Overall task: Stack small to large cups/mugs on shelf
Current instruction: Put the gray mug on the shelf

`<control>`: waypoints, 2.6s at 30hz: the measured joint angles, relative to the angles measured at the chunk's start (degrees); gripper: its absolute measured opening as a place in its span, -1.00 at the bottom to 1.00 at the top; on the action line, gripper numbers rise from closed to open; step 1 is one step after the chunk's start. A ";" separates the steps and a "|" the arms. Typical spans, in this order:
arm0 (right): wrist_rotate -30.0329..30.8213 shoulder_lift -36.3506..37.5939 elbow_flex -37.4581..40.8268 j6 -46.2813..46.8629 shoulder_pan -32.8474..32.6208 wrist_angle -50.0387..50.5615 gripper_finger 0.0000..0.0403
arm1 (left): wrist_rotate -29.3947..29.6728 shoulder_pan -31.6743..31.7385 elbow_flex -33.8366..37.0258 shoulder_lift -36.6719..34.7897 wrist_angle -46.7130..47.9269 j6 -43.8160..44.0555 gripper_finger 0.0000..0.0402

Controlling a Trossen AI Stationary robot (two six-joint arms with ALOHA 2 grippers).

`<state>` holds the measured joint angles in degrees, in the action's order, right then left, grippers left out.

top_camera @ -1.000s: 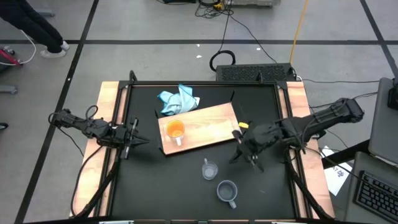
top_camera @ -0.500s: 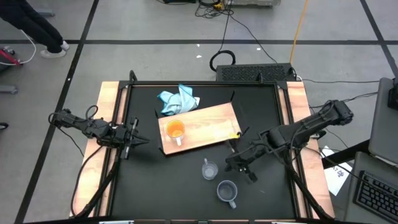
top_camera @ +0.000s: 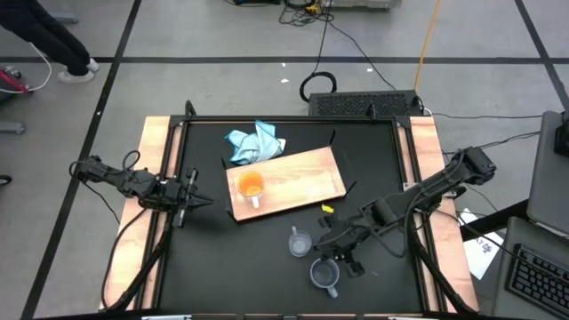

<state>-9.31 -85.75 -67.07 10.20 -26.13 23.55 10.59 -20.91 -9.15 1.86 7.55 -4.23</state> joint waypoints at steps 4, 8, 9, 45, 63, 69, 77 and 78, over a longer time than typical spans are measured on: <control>-0.13 -1.32 0.01 1.13 -0.50 0.01 -0.85 | 0.00 -0.01 0.00 -0.01 0.01 0.00 -0.84; -0.15 -1.30 0.04 1.15 -0.98 -0.17 -0.66 | 0.00 -0.02 0.00 -0.01 0.04 0.02 -0.84; -0.17 -1.30 0.02 1.17 -1.00 -0.18 -0.61 | 0.00 -0.02 0.02 -0.01 0.04 0.02 -0.84; 0.16 -10.94 0.07 -1.25 0.25 0.90 -0.16 | 0.00 0.00 0.04 -0.01 0.48 0.22 -0.84; 0.49 -10.94 0.07 -0.89 1.47 0.68 -0.82 | 0.00 -0.01 0.04 -0.01 2.12 0.22 -0.84; 0.65 -10.94 0.09 -0.40 2.67 0.69 -0.96 | 0.00 0.00 0.04 -0.01 2.10 0.22 -0.84; 0.60 -9.51 0.09 -0.40 2.81 0.76 -0.99 | 0.00 0.00 0.04 0.00 2.10 0.20 -0.84; 0.62 -8.90 0.09 -0.34 2.67 0.81 -0.99 | 0.00 0.00 0.04 -0.01 2.09 0.20 -0.84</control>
<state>-8.69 -94.65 -66.98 9.86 -23.47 24.36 10.59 -20.91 -9.10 1.85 9.65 -4.03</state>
